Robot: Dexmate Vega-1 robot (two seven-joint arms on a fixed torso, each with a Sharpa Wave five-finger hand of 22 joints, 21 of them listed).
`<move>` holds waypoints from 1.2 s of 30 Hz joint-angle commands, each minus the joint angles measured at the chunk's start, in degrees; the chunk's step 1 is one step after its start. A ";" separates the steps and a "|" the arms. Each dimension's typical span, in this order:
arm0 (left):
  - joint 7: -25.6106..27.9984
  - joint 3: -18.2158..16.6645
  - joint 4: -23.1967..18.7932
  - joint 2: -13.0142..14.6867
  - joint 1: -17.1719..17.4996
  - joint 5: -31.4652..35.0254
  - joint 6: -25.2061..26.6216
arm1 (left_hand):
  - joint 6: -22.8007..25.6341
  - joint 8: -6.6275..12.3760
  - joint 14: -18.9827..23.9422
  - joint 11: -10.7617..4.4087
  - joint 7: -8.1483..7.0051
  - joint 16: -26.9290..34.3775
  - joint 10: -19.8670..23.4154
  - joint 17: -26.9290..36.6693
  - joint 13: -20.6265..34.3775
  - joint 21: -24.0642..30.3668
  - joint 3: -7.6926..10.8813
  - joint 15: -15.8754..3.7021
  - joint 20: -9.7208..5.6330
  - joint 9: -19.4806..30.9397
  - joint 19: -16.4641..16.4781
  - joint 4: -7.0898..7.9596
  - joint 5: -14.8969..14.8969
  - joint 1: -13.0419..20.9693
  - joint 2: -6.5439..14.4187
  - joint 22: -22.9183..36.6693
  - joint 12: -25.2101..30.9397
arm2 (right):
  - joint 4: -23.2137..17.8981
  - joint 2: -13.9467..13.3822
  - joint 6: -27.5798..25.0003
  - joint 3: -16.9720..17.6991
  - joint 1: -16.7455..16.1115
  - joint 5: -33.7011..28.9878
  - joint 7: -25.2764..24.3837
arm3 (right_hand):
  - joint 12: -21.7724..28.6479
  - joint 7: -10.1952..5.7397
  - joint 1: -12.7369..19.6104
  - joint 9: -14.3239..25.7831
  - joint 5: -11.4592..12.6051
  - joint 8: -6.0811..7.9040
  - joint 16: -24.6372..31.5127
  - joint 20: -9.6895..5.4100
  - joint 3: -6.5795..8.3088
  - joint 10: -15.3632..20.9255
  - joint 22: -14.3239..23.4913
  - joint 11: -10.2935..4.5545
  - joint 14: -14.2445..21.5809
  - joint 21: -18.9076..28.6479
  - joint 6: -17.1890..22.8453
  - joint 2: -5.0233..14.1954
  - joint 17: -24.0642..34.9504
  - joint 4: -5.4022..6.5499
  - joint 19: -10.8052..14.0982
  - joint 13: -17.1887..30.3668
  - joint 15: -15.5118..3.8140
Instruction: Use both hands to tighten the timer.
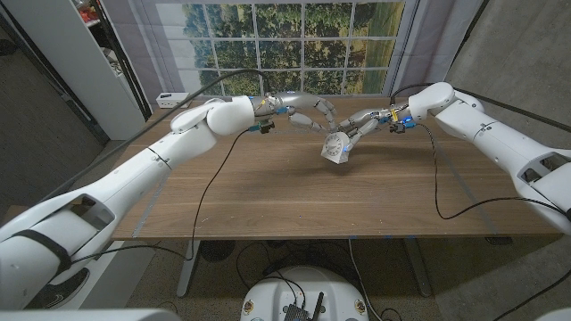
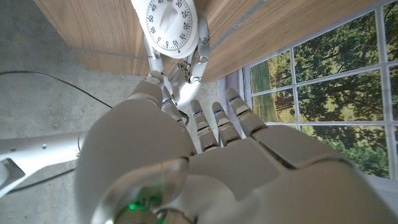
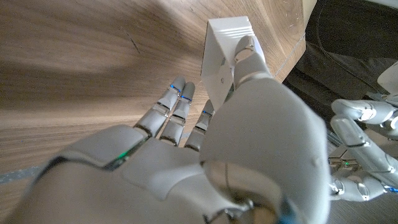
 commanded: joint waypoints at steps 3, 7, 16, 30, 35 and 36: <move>9.15 -7.73 -5.51 -1.72 12.66 -18.97 12.43 | -1.27 -0.71 1.47 0.64 0.80 0.50 0.89 0.19 0.20 0.30 -1.09 -2.70 0.63 0.11 0.38 0.53 0.57 -1.41 -0.39 0.12 0.28 | -2.07 -1.94 1.65 1.42 -2.48 -1.19 -5.45 | 0.16 0.13 -2.63 0.34 0.35 -0.16 -0.27 -3.99 0.58 0.69 -0.05 -0.27 -0.36 -0.22 0.01 2.64 -0.11 0.41 -0.42 4.14 -10.41; 13.65 -8.80 -7.06 -1.88 16.01 -21.58 13.61 | -2.31 -1.27 1.91 0.50 0.89 0.61 1.28 0.23 0.24 0.45 -1.75 -2.67 0.95 0.11 0.71 1.16 0.64 -2.39 -0.47 0.13 0.43 | -6.12 -4.04 1.79 2.24 -4.64 -2.78 -9.33 | 0.15 0.12 -2.82 0.34 0.32 -0.19 -0.33 -3.83 0.46 0.80 -0.06 0.04 -0.39 -0.18 0.09 2.52 -0.18 0.45 -0.32 4.18 -10.33; 19.77 -11.58 -6.96 -2.56 21.83 -30.71 16.26 | -3.24 -1.82 1.91 0.80 2.18 0.51 1.63 0.31 0.29 0.50 -2.21 -2.23 1.53 0.11 0.69 2.27 0.65 -3.73 0.65 0.18 0.56 | -12.20 -7.18 3.20 3.65 -8.52 -6.21 -15.82 | -0.11 0.24 -3.05 0.33 0.27 -0.29 -0.51 -3.57 0.31 0.69 -0.09 0.29 -0.34 -0.16 0.22 2.30 -0.46 0.41 -0.19 4.16 -10.27; 23.68 -12.15 -6.11 -2.04 26.04 -36.64 13.02 | -8.85 -4.16 1.38 0.34 3.91 0.08 0.96 0.27 0.36 0.31 -6.12 -1.56 1.78 -0.54 0.00 4.36 -1.76 -9.56 -2.34 0.23 0.14 | -19.15 -10.19 6.86 4.15 -13.19 -17.48 -26.81 | -0.29 0.21 -3.06 0.32 0.32 -0.40 -0.76 -3.48 0.32 0.98 -0.13 -0.10 -0.46 -0.26 0.51 2.38 -0.77 0.26 -0.29 4.21 -10.41; 25.19 -11.66 -5.00 -2.77 26.82 -37.43 12.07 | -9.29 -4.24 1.58 0.44 4.65 0.18 1.12 0.33 0.36 0.28 -6.88 -1.26 1.99 -0.68 -0.07 5.05 -2.15 -11.14 -2.59 0.24 0.15 | -19.21 -10.21 8.55 3.87 -13.83 -21.22 -29.24 | -0.37 0.15 -3.00 0.31 0.33 -0.46 -0.80 -3.46 0.34 0.99 -0.14 -0.10 -0.46 -0.30 0.60 2.41 -0.85 0.19 -0.31 4.26 -10.43; 25.54 -11.55 -4.99 -2.75 26.95 -37.40 12.25 | -9.41 -4.23 1.67 0.37 4.70 0.23 1.26 0.37 0.36 0.28 -7.13 -1.41 1.86 -0.69 -0.08 5.51 -2.30 -11.96 -2.44 0.25 0.20 | -19.04 -10.13 8.74 3.80 -13.78 -21.53 -29.22 | -0.37 0.19 -2.95 0.31 0.33 -0.47 -0.81 -3.45 0.35 1.04 -0.14 -0.20 -0.47 -0.31 0.63 2.42 -0.86 0.15 -0.32 4.27 -10.47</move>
